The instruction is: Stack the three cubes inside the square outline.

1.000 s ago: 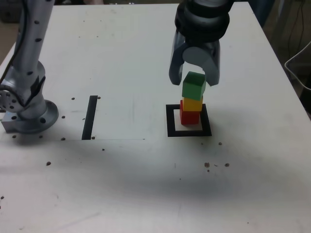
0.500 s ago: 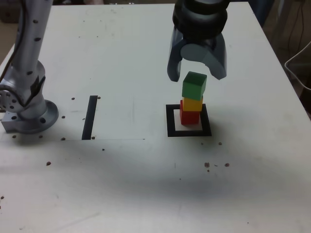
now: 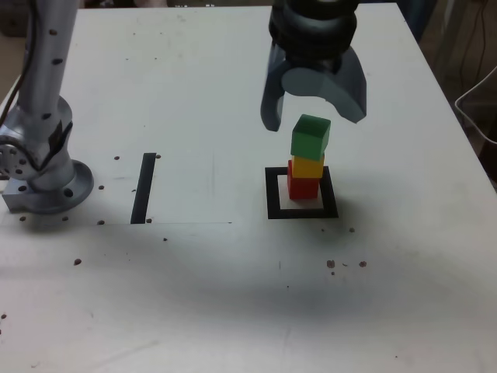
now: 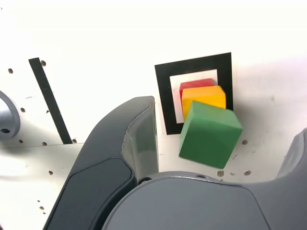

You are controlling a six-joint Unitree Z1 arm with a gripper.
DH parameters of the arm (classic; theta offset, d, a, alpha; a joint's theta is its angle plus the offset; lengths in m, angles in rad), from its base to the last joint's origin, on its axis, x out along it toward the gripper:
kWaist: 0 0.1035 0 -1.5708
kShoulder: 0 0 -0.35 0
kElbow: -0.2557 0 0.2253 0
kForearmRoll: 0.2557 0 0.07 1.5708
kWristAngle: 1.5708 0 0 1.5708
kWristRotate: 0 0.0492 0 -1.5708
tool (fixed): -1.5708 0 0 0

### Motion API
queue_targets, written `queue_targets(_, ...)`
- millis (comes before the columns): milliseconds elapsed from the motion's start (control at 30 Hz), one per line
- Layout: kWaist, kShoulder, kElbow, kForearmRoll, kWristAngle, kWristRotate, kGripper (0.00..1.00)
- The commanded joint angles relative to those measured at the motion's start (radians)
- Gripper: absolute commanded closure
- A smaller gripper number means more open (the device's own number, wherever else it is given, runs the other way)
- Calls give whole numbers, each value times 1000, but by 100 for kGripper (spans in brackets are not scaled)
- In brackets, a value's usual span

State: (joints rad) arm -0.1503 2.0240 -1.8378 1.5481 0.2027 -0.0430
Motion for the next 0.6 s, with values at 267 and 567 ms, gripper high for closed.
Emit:
queue_targets(267, 21, -158, 132, 2, -54, 36, 1)
queue_targets(567, 35, -311, 297, -17, -76, 41, 1)
